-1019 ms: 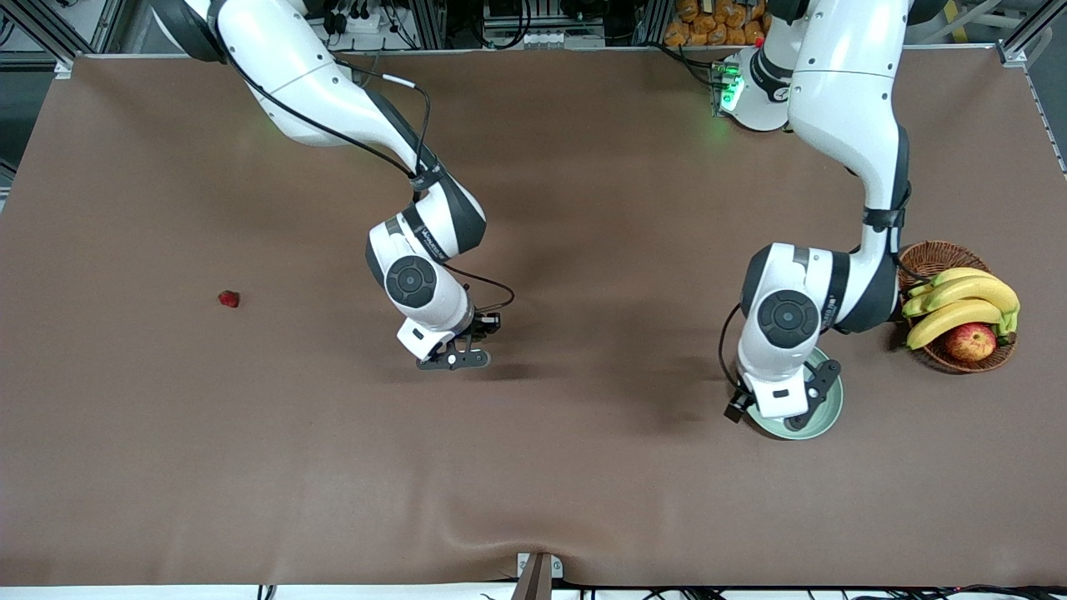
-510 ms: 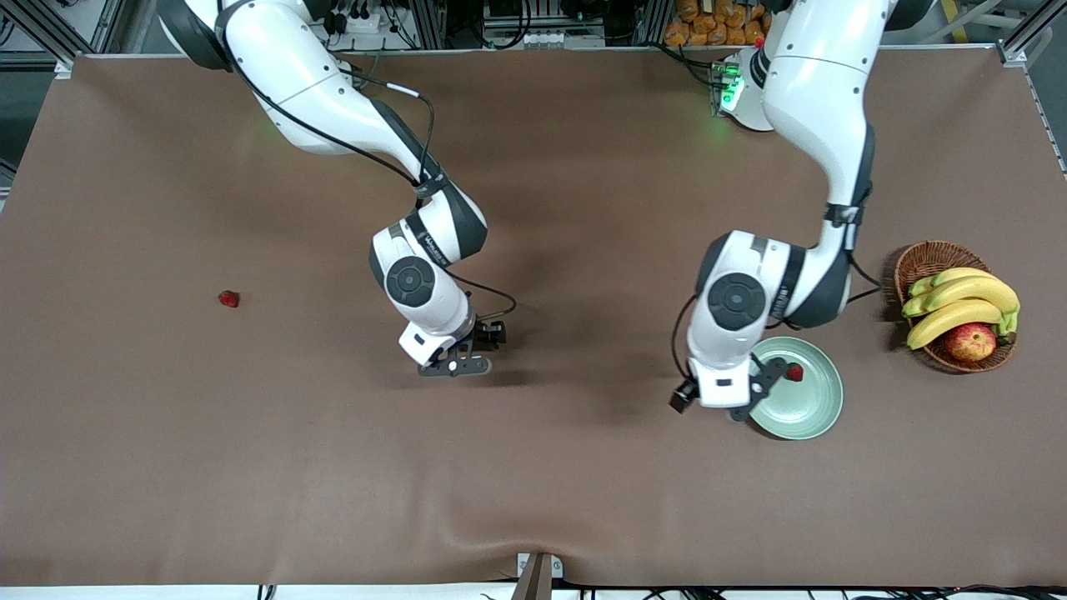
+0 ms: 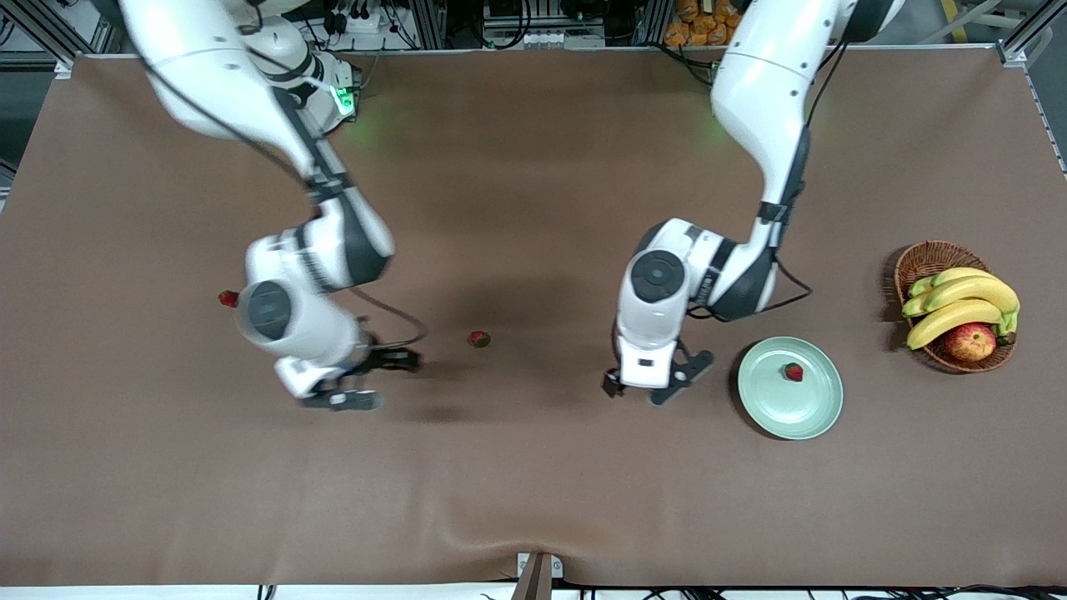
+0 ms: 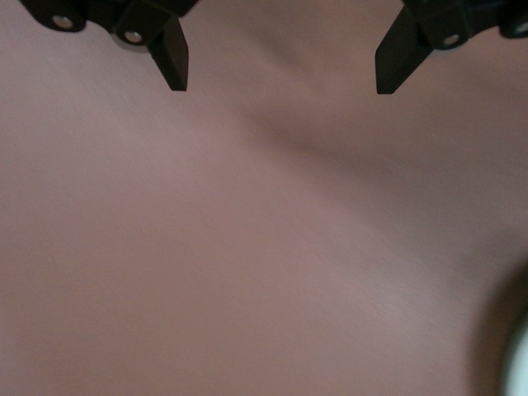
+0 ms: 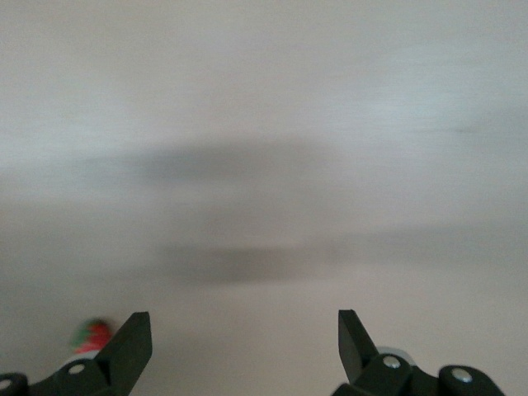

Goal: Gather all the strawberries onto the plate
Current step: 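Move the left gripper over the second strawberry and lower it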

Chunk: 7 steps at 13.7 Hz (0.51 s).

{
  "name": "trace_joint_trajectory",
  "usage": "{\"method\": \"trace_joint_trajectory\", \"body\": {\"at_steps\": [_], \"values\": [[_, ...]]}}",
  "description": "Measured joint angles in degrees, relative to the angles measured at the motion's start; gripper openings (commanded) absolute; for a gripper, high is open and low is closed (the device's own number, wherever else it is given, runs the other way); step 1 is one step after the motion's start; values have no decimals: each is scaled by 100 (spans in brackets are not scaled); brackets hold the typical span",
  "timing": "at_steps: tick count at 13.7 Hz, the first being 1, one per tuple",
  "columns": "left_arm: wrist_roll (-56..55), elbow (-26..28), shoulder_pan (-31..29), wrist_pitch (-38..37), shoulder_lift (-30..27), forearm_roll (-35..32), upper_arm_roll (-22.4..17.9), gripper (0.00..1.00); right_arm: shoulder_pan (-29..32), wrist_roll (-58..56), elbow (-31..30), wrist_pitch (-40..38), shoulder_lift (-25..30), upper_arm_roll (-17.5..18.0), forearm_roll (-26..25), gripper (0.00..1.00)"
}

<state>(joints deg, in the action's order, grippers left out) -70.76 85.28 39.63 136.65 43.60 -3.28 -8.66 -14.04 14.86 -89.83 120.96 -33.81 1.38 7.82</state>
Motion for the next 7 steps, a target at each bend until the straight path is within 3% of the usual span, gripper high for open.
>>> {"method": "trace_joint_trajectory", "body": {"at_steps": [3,7], "values": [[-169,-363,442,180,265,0,12,100,817,-1135,-58,-703,62,-12,-4,100],[-249,-754,988,889,653,0,4,100,1711,-2368,-516,-760,65,-22,-6,100]]}}
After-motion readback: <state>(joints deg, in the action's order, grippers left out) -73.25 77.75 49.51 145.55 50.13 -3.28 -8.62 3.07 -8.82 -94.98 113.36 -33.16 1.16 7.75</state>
